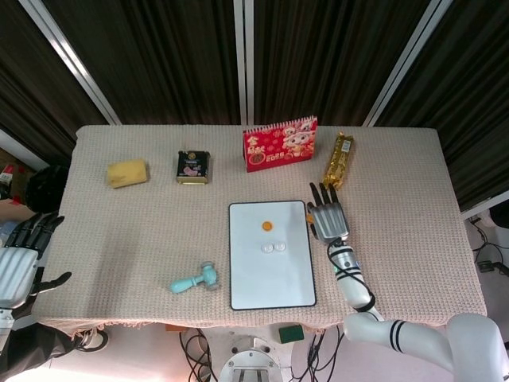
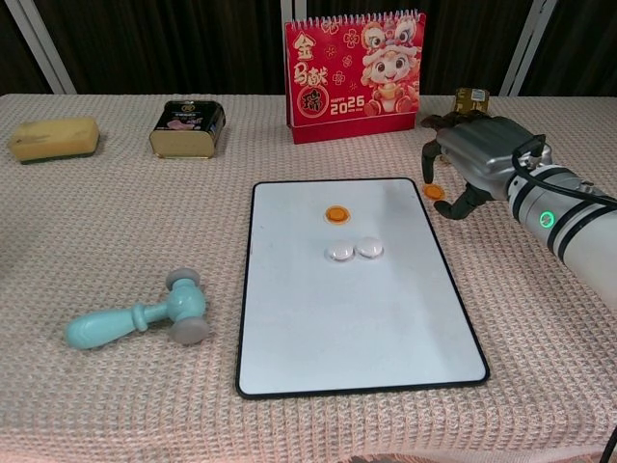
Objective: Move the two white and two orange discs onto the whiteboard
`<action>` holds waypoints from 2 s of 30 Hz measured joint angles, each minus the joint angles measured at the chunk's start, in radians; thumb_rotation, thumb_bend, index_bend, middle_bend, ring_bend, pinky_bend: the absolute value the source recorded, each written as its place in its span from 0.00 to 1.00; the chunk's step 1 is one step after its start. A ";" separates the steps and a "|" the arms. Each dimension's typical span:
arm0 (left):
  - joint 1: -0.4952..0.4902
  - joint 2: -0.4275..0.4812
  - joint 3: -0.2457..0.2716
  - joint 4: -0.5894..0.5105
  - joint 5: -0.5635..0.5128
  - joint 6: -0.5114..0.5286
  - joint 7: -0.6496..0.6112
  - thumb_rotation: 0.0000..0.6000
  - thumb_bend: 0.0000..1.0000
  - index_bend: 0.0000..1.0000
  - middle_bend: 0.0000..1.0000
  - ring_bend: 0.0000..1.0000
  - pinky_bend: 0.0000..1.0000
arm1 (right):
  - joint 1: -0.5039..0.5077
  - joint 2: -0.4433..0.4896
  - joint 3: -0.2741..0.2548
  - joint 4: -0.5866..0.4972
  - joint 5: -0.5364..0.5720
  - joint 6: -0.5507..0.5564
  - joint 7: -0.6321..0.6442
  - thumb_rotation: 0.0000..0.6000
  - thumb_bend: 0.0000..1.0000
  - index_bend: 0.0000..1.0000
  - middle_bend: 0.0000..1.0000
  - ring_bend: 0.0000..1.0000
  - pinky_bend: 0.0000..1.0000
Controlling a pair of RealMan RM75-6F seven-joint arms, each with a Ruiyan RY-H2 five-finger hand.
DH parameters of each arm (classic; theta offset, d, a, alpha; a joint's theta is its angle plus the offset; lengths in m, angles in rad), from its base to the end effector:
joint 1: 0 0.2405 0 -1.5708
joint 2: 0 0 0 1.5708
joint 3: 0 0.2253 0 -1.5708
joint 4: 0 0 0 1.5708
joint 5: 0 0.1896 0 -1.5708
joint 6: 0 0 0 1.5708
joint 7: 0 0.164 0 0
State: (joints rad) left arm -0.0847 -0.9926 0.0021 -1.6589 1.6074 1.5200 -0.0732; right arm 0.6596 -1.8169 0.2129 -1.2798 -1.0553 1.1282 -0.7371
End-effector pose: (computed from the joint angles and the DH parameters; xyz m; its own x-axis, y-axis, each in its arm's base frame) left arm -0.2619 0.1861 0.1859 0.4092 0.0208 0.9122 0.9079 -0.1096 -0.4047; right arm -0.1391 -0.3283 -0.0393 0.6362 -0.1192 0.7623 -0.7640 -0.2349 0.6009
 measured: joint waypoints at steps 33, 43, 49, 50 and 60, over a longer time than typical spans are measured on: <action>0.002 0.006 0.000 0.010 0.002 0.007 -0.030 1.00 0.09 0.09 0.07 0.00 0.11 | 0.106 -0.146 0.005 0.081 0.052 -0.069 -0.068 1.00 0.36 0.53 0.01 0.00 0.00; 0.001 0.006 0.000 0.011 0.002 0.005 -0.032 1.00 0.09 0.09 0.07 0.00 0.11 | 0.112 -0.144 0.008 0.075 0.057 -0.067 -0.078 1.00 0.36 0.49 0.00 0.00 0.00; 0.002 0.007 0.000 0.010 0.001 0.007 -0.033 1.00 0.09 0.09 0.07 0.00 0.11 | 0.111 -0.137 0.002 0.063 0.057 -0.064 -0.083 1.00 0.35 0.33 0.00 0.00 0.00; 0.002 0.007 0.000 0.010 0.002 0.006 -0.033 1.00 0.09 0.09 0.07 0.00 0.11 | 0.110 -0.134 0.001 0.060 0.057 -0.063 -0.083 1.00 0.35 0.29 0.00 0.00 0.00; 0.002 0.007 0.000 0.008 0.003 0.007 -0.029 1.00 0.09 0.09 0.07 0.00 0.11 | 0.109 -0.118 -0.002 0.037 0.052 -0.060 -0.077 1.00 0.35 0.20 0.00 0.00 0.00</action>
State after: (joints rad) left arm -0.0827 -0.9860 0.0026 -1.6511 1.6101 1.5272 -0.1024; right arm 0.7683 -1.9353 0.2110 -1.2425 -1.0031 1.0684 -0.8138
